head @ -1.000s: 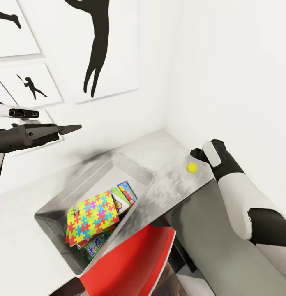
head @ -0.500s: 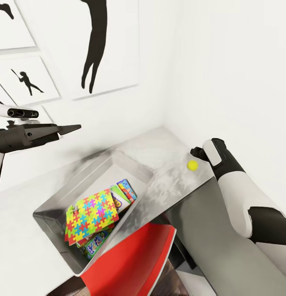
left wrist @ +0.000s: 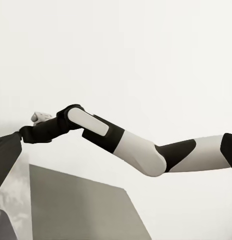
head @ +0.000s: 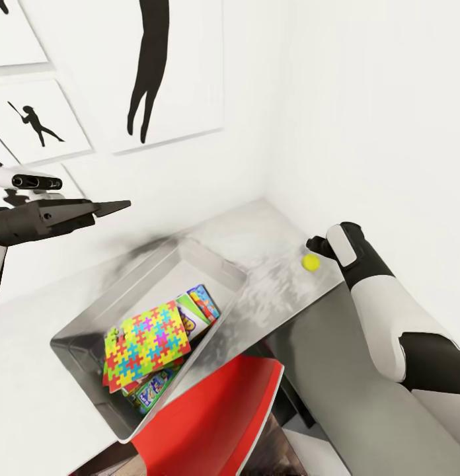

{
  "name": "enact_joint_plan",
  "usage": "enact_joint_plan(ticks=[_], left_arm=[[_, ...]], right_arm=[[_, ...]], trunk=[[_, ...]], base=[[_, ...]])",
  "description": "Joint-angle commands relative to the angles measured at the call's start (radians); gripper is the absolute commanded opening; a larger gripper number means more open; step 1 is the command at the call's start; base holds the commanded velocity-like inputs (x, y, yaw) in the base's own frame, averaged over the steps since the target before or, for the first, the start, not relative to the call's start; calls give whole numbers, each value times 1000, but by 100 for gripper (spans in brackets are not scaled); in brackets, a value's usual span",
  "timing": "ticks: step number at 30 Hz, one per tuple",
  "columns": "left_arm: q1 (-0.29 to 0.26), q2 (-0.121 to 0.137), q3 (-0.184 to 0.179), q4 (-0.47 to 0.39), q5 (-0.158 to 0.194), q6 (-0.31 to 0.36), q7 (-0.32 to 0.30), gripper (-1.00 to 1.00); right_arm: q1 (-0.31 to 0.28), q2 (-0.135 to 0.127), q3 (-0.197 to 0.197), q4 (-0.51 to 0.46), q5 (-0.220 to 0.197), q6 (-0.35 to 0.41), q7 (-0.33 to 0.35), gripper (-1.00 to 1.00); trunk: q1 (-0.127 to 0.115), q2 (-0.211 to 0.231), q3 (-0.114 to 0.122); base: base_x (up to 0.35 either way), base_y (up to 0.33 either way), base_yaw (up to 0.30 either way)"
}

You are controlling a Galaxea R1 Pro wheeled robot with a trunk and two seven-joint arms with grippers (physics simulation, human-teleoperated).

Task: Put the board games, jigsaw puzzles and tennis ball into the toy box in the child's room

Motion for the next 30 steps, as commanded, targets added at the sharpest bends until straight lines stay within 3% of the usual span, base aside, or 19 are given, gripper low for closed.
enact_joint_plan(ticks=[1, 30], left_arm=[[-1, 0, 0, 0, 3, 9, -1, 100], [-1, 0, 1, -1, 3, 9, -1, 100]], right_arm=[[-1, 0, 0, -1, -11, 2, -9, 100], [-26, 2, 0, 2, -12, 2, -9, 100]], trunk=[[0, -2, -3], [0, -2, -50]], base=[[0, 0, 0], [0, 0, 0]])
